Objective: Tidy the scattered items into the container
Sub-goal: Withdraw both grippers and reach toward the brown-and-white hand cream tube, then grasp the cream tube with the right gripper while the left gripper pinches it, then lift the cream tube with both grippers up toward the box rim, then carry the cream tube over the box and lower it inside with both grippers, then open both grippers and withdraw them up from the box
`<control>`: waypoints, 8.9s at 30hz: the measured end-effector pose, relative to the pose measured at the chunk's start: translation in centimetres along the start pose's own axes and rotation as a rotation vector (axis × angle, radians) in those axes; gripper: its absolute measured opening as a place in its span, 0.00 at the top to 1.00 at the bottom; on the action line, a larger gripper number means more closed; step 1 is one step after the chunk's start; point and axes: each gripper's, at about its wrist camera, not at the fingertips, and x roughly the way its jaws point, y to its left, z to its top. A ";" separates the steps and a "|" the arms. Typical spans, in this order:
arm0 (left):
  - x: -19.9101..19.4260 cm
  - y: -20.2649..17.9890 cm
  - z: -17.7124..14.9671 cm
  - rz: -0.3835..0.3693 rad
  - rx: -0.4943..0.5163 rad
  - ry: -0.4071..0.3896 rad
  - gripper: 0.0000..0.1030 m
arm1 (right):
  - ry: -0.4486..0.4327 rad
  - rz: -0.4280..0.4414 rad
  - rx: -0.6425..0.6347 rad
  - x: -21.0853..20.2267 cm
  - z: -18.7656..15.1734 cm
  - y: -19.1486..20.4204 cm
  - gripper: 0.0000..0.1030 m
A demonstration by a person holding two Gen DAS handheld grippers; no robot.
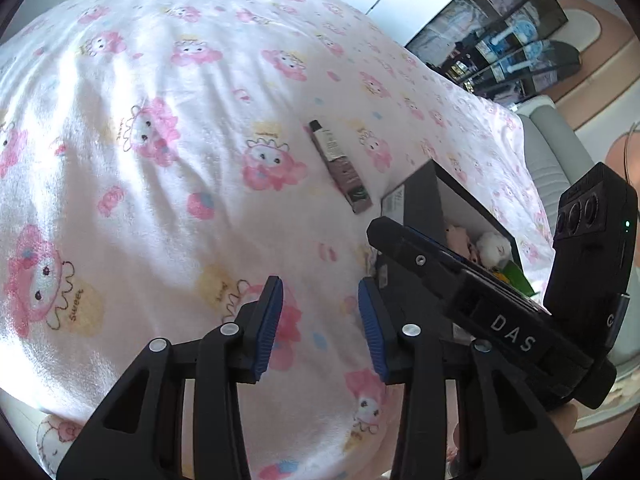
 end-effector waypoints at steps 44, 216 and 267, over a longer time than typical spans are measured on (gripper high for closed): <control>8.4 7.1 7.0 -0.005 -0.160 0.042 0.61 | 0.265 -0.189 0.115 9.8 3.4 -5.6 0.67; 9.9 -23.0 -6.5 -0.134 0.263 0.291 0.62 | -0.083 -0.216 0.242 -21.5 -8.7 -25.3 0.57; -3.8 -27.6 -4.6 0.071 0.458 -0.268 0.06 | -0.316 -0.413 0.129 -29.9 -6.0 -16.2 0.22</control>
